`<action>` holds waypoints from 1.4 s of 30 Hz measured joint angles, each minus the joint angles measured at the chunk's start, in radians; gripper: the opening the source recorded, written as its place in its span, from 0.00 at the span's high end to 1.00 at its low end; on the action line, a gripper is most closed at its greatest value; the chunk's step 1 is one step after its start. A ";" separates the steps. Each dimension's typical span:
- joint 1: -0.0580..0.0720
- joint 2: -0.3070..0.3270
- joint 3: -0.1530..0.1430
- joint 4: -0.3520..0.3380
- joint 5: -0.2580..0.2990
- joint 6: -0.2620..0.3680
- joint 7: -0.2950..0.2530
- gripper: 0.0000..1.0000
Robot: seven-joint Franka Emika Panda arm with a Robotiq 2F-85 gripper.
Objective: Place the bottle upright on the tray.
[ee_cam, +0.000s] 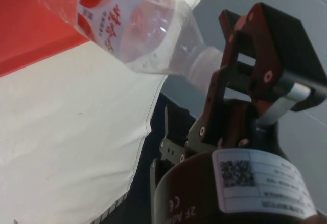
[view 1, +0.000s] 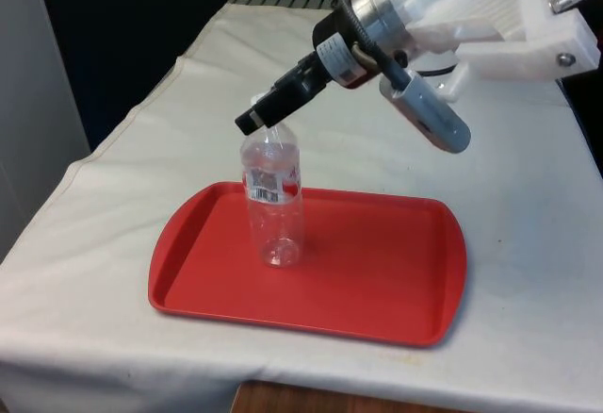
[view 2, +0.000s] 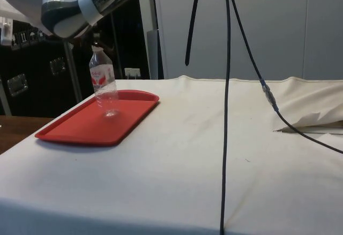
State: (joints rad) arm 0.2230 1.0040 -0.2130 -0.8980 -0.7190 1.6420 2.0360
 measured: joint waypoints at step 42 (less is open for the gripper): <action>-0.017 -0.027 0.000 0.100 0.047 -0.084 -0.028 0.00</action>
State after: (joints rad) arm 0.2060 0.9770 -0.2130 -0.7980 -0.6720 1.5580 2.0080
